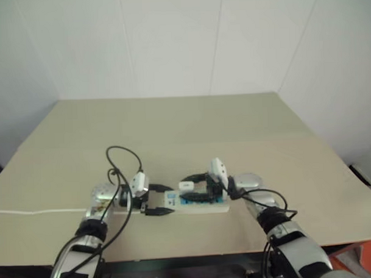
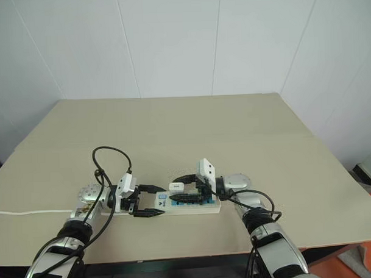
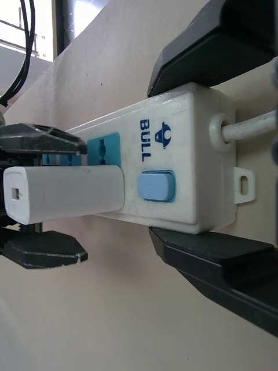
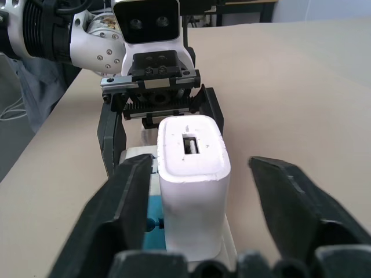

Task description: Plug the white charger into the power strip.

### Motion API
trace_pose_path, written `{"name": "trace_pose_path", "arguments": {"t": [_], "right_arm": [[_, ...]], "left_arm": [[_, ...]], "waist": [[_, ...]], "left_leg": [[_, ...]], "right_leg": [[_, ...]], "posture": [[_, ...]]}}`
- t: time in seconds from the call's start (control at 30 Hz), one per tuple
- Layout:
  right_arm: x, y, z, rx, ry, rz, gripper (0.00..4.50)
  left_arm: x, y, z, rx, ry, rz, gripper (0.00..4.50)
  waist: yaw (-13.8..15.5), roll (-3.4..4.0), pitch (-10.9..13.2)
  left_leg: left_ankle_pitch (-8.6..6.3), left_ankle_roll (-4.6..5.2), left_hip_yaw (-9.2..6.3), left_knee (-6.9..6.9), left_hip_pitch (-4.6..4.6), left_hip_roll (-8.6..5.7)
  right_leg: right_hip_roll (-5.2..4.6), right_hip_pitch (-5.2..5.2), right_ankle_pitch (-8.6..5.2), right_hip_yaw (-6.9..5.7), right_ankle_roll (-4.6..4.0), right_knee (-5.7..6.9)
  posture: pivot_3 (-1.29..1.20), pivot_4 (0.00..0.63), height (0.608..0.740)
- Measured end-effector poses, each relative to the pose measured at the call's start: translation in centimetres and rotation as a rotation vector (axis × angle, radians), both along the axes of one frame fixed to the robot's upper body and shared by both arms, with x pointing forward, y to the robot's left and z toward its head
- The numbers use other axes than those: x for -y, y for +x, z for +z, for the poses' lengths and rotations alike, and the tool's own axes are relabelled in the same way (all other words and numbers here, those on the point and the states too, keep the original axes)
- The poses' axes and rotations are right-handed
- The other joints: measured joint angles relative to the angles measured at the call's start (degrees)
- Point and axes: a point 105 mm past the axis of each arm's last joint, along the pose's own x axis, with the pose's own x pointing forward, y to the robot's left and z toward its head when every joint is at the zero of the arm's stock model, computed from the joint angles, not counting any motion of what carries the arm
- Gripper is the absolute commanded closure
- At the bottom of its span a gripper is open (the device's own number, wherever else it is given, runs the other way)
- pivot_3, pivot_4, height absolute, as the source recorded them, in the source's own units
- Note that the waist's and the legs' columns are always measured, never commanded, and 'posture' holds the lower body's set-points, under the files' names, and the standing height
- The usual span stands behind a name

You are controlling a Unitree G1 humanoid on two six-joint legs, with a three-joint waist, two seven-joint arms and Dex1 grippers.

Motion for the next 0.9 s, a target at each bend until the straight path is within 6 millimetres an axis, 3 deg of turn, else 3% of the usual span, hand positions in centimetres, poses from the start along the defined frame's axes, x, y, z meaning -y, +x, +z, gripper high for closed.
{"name": "trace_pose_path", "arguments": {"t": [0.03,0.37,0.47,0.5,0.57,0.73,0.9], "right_arm": [[0.1,0.0,0.0,0.003,0.0,-0.003,0.03],[1.1,-0.1,0.1,0.033,-0.018,0.004,0.03],[1.3,-0.2,0.2,0.051,-0.022,0.007,0.0],[1.5,-0.3,0.3,0.062,-0.026,0.01,0.0],[2.1,-0.3,0.5,0.092,-0.036,0.008,0.0],[3.5,-0.6,1.1,0.145,-0.068,0.012,0.0],[5.9,-1.2,2.2,0.205,-0.102,-0.004,0.0]], "left_arm": [[0.0,0.0,0.0,0.001,0.0,-0.001,1.28],[0.2,0.0,0.1,-0.001,0.006,-0.009,1.28],[0.5,0.2,0.3,-0.028,0.019,-0.018,0.24],[0.6,0.2,0.3,-0.038,0.019,-0.018,0.04],[0.6,0.2,0.5,-0.054,0.008,-0.021,0.04],[0.9,-0.1,2.4,-0.064,-0.053,-0.061,0.04],[-1.0,-1.0,5.3,-0.094,-0.163,-0.035,0.04]], "waist": [[0.0,0.0,0.0],[0.69,-0.04,0.01],[1.15,-0.07,0.06],[1.24,-0.08,0.11],[1.36,-0.14,0.21],[1.33,-0.18,0.26],[1.24,-0.19,0.7]], "left_leg": [[0.0,0.0,0.0,0.0,-0.01,-0.01],[0.0,0.0,0.0,-0.41,-0.01,0.0],[0.0,0.0,0.01,-0.41,-0.02,-0.01],[-0.01,-0.01,0.02,-0.41,-0.04,-0.02],[0.0,0.0,0.02,-0.4,-0.25,-0.02],[0.02,0.03,0.02,-0.4,-0.97,-0.02],[0.02,0.04,0.01,-0.57,-1.33,-0.01]], "right_leg": [[-0.02,0.0,0.0,0.0,0.0,-0.02],[-0.03,-0.06,-0.06,-0.04,-0.11,-0.08],[-0.03,-0.12,-0.07,-0.05,-0.1,-0.11],[-0.04,-0.12,-0.08,-0.04,-0.1,-0.14],[-0.05,-0.24,-0.08,-0.05,-0.1,-0.18],[-0.01,-0.7,0.17,-0.03,-0.45,-0.09],[0.07,-1.15,0.21,-0.05,-0.08,0.0]], "posture": [[0.0,0.15,0.74],[0.0,0.15,0.74],[0.0,0.15,0.74],[0.0,0.15,0.74],[0.0,0.15,0.74],[0.0,0.15,0.74],[0.0,0.15,0.74]]}}
